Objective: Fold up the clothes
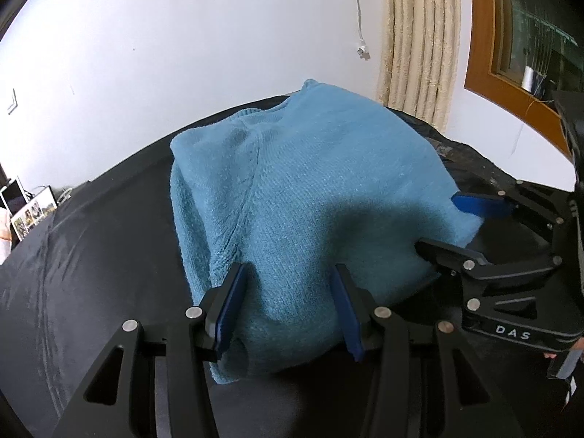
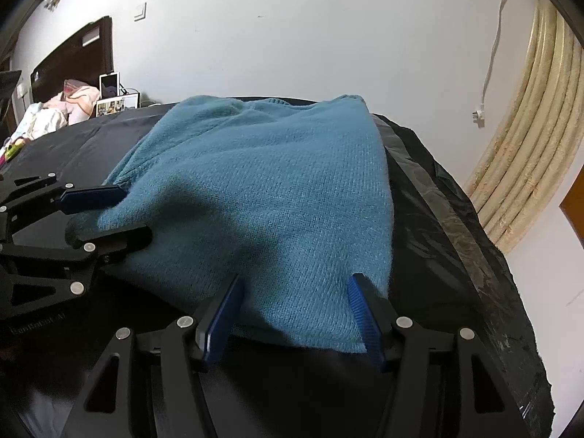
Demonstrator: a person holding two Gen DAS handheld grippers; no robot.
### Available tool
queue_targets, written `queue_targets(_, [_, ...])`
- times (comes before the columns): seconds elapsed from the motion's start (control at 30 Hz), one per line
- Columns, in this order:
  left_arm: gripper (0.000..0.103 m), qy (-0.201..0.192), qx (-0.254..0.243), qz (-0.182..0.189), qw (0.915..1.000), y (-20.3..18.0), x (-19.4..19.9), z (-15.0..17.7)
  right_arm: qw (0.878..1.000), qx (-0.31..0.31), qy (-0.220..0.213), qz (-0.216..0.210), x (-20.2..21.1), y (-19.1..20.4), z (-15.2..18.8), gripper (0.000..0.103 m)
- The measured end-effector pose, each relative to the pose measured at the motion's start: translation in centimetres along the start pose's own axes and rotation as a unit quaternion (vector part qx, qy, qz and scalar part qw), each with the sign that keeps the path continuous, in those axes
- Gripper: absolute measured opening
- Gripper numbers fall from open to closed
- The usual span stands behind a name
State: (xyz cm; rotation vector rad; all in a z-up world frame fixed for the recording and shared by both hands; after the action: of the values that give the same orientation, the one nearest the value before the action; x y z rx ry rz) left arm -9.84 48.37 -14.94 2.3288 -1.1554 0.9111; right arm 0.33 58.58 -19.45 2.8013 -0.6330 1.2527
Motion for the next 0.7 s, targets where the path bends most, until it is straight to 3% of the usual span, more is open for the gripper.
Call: queue_targets(0.7, [0.052, -0.003, 0.001, 0.000, 1.0000, -0.12, 0.57, 0.28, 1.000, -0.013, 0.006, 0.019, 0.03, -0.12, -0.26, 0.063])
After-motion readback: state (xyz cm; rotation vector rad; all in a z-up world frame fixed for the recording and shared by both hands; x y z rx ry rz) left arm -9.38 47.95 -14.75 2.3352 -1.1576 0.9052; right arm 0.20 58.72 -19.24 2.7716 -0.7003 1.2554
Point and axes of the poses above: each gripper's, at about its wrist camera, not at the fingertips, and x roughly against the way its jaws point, y to its left, z to its underside, the point moved 7 cm from there along -x, roughly the way its jaws point
